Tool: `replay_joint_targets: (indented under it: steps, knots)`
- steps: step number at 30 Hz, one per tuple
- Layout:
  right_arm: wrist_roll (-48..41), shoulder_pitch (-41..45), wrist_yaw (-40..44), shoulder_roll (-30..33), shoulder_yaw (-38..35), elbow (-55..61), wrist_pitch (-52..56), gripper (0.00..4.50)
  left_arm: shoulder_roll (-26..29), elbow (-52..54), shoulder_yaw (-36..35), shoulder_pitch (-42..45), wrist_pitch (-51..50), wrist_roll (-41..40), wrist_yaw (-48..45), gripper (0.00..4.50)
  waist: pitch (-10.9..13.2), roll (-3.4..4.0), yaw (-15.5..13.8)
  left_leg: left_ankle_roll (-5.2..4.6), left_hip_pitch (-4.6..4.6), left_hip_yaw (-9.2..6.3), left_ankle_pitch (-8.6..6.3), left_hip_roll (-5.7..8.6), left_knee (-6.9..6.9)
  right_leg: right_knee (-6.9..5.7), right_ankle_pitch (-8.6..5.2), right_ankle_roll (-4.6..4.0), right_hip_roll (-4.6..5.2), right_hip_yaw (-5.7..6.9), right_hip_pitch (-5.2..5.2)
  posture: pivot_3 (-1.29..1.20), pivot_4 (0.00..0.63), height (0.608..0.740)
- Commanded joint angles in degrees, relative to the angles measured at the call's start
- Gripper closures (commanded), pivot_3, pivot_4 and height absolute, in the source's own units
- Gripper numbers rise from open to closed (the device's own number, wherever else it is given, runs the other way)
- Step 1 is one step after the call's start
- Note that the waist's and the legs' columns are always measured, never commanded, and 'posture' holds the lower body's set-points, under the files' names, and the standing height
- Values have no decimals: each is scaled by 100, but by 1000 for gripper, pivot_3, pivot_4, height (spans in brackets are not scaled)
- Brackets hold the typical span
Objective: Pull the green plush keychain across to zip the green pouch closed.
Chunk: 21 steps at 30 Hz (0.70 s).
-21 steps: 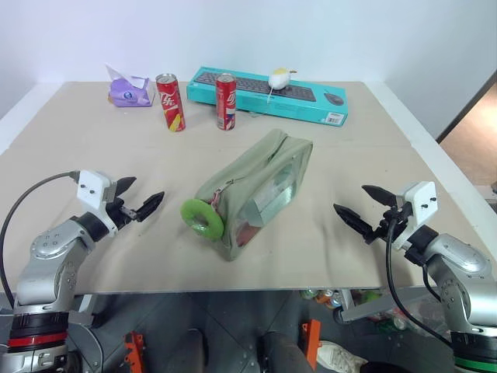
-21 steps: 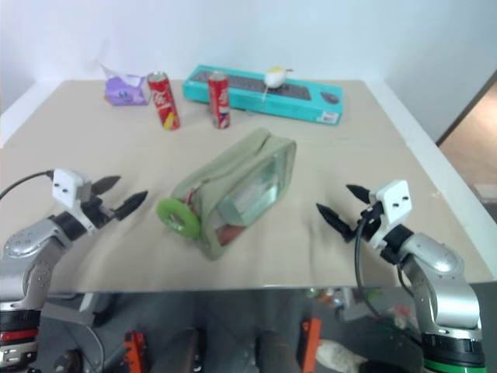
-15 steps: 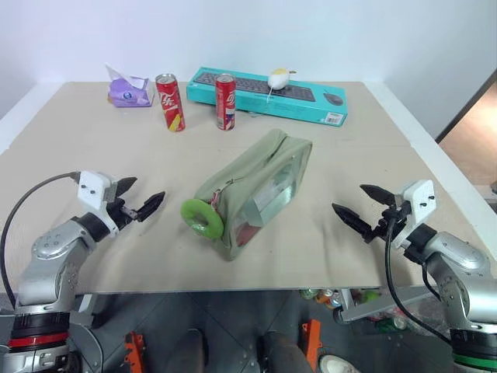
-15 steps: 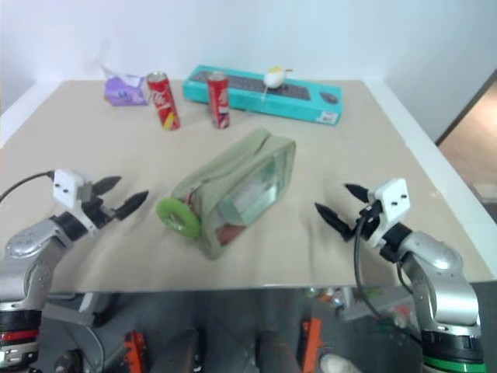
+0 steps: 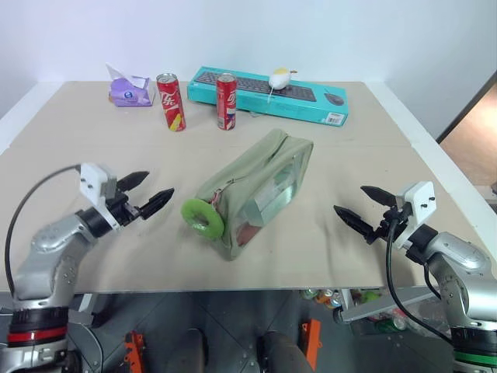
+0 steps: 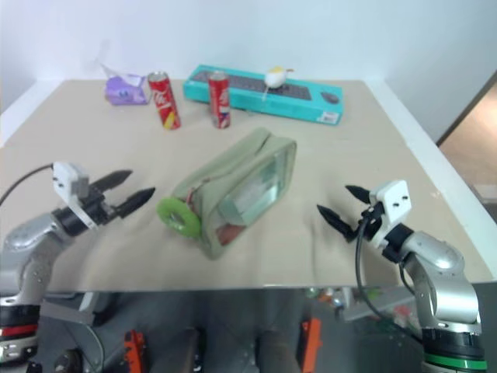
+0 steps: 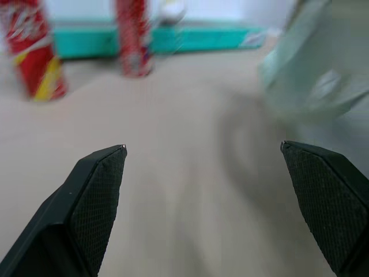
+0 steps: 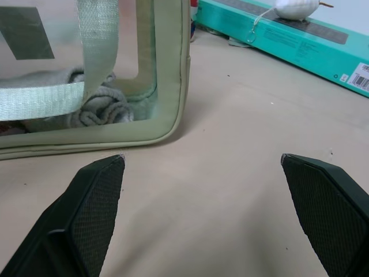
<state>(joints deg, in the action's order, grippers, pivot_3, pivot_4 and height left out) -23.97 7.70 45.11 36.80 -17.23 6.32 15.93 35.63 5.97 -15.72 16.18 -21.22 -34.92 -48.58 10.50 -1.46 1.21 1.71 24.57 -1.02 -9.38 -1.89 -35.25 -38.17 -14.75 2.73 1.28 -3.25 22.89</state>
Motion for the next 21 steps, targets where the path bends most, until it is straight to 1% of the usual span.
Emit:
replay_joint_targets:
  steps: [1, 4, 7, 9, 11, 15, 18, 21]
  knots:
    - [-28, 144, 145, 162, -46, -65, -118, 0, 745, 804, -168, 386, -646, -846, -801, 61, 0, 0, 6, 0, 1, 0, 0, -1, 0, 0, 0, 0, -1, 0, 1, 0, 150, 740]
    - [-48, 280, 318, 269, -45, -240, -174, 0, 1219, 1099, -150, 516, -1091, -1291, -1173, 61, -2, 4, 18, -1, -1, 9, -1, 1, 2, 0, -3, 4, 2, -9, 3, 0, 150, 740]
    - [-63, 582, 634, 438, 6, -507, -242, 0, 1523, 1353, -149, 585, -1571, -1756, -1383, 61, 0, 3, 35, -6, -4, 17, -4, -1, 3, 0, -4, 5, 0, -16, 4, 0, 150, 740]
    - [-94, 987, 906, 584, 112, -753, -244, 0, 1624, 1507, -106, 576, -1772, -1936, -1466, 61, 0, 4, 58, -6, -4, 18, -4, -4, 2, 0, -3, 1, -2, -16, 6, 0, 150, 740]
    - [-63, 1590, 1165, 716, 292, -1067, -235, 0, 1643, 1516, -40, 563, -1783, -1886, -1481, 61, 2, 7, 82, -6, -5, 25, -3, -6, 0, 0, -6, -9, -2, -19, 7, 0, 150, 740]
    - [183, 2930, 1771, 799, 858, -1898, -394, 0, 1504, 1382, 116, 668, -1640, -1652, -1434, 61, 3, 7, 147, -8, -12, 36, -2, -12, -3, 0, 0, -20, -7, -27, 8, 0, 150, 740]
    - [453, 3768, 2234, 709, 1311, -2586, -607, 0, 1368, 1449, 251, 690, -1591, -1584, -1363, 61, 3, 6, 147, -8, -12, 36, -2, -17, -3, 0, 2, -18, -14, -29, 8, 0, 150, 740]
    - [758, 4565, 2629, 477, 1713, -3456, -976, 0, 1244, 1464, 272, 774, -1619, -1633, -1272, 61, 5, 3, 147, -10, -4, 36, -6, -19, 1, 0, 6, -1, -17, -30, 15, 0, 150, 740]
